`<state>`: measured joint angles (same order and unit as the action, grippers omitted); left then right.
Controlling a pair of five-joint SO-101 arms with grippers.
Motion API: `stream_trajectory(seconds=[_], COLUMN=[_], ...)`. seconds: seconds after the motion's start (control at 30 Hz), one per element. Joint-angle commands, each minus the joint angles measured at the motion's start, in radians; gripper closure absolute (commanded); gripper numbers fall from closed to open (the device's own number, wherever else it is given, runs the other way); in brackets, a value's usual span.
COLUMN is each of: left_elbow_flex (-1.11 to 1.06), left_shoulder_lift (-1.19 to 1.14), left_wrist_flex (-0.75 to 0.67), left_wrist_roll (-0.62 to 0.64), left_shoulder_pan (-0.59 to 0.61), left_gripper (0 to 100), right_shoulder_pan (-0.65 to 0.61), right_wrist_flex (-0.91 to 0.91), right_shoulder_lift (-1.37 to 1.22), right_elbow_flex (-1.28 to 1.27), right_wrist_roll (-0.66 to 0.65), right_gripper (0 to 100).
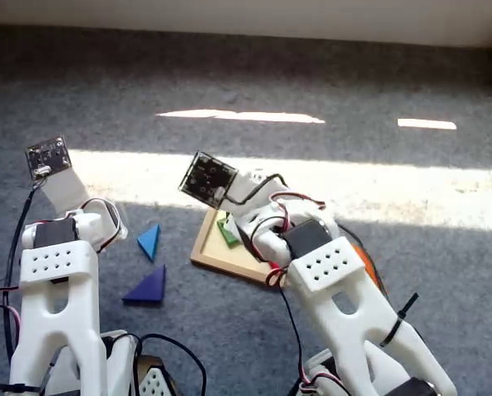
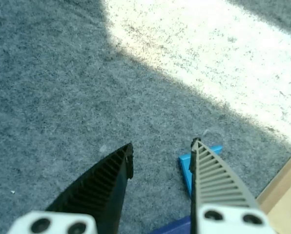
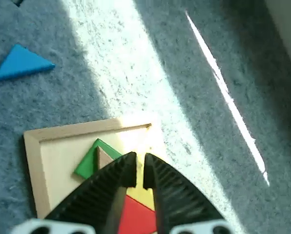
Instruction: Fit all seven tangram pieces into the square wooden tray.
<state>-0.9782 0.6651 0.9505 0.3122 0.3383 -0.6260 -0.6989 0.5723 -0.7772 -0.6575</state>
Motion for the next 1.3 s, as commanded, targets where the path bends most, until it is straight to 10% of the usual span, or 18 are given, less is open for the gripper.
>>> stream_trajectory(seconds=[0.0, 0.43, 1.27], left_elbow_flex=[0.007, 0.005, 0.005], left_shoulder_lift=[0.019, 0.018, 0.019], left_wrist_flex=[-0.015, -0.014, -0.012], left_wrist_roll=[0.008, 0.008, 0.008], left_shoulder_pan=[0.016, 0.016, 0.012], left_gripper=[80, 80, 80], right_shoulder_pan=[0.015, 0.047, 0.143], right_wrist_flex=[-0.059, -0.087, -0.302], right_shoulder_lift=[0.047, -0.275, -0.674], right_elbow_flex=[0.048, 0.104, 0.463], right_wrist_roll=[0.195, 0.62, 0.631], right_gripper=[99.0, 98.8, 98.8])
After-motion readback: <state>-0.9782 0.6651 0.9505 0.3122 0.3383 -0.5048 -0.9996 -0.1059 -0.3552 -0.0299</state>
